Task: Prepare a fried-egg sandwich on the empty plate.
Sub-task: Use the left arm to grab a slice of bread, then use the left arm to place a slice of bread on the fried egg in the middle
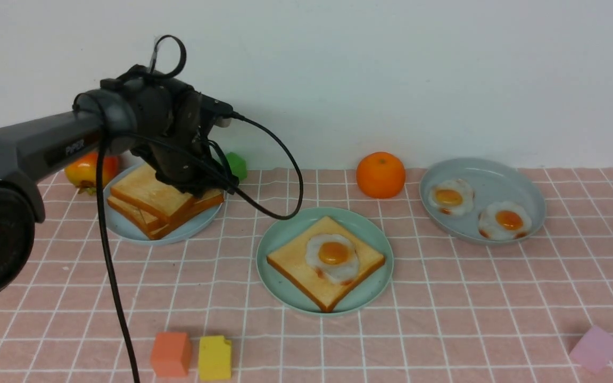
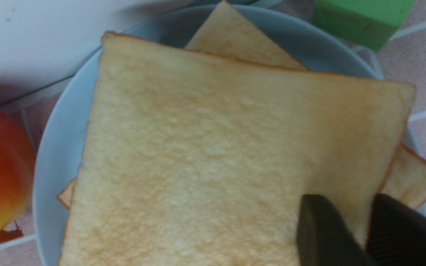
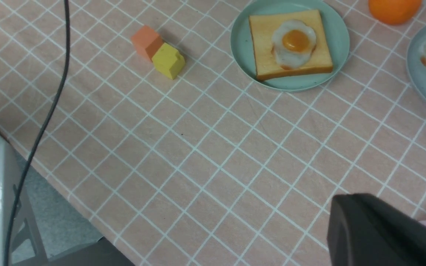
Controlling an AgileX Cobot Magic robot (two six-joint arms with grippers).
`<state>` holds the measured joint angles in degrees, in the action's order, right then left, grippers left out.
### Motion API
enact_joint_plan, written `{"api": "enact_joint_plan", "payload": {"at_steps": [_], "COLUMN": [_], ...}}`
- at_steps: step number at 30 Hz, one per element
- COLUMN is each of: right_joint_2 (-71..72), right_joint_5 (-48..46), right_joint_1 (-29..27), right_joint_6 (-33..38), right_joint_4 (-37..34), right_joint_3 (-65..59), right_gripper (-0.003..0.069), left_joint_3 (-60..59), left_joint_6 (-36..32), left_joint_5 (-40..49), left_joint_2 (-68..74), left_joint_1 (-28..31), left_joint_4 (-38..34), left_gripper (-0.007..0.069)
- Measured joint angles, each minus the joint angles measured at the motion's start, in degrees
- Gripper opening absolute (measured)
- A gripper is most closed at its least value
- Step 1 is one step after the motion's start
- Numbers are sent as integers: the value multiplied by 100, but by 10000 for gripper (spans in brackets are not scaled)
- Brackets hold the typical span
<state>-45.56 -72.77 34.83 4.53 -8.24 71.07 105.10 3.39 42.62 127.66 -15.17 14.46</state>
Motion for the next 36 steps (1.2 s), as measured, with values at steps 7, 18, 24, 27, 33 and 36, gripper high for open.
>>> {"api": "enact_joint_plan", "payload": {"at_steps": [7, 18, 24, 27, 33, 36], "right_joint_2": [52, 374, 690, 940, 1314, 1450], "right_joint_5": [0, 0, 0, 0, -4, -6], "right_joint_1": [0, 0, 0, 0, 0, 0], "right_joint_6": [2, -9, -198, -326, -403, -414], "right_joint_4": [-40, 149, 482, 619, 630, 630], "right_joint_3": [0, 0, 0, 0, 0, 0], "right_gripper": [19, 20, 20, 20, 20, 20], "left_joint_3": [0, 0, 0, -5, -5, -5], "left_joint_6": [0, -30, -124, -125, -125, -125], "left_joint_5": [-19, 379, 1039, 1278, 1314, 1284], "left_joint_2": [-9, -1041, -1197, -1165, -1079, -836], "left_joint_1": [-4, -542, -1402, -1994, -2582, -2652], "left_joint_4": [25, -35, -94, -139, -152, -144], "left_gripper": [-7, -8, -8, -8, -10, -10]}}
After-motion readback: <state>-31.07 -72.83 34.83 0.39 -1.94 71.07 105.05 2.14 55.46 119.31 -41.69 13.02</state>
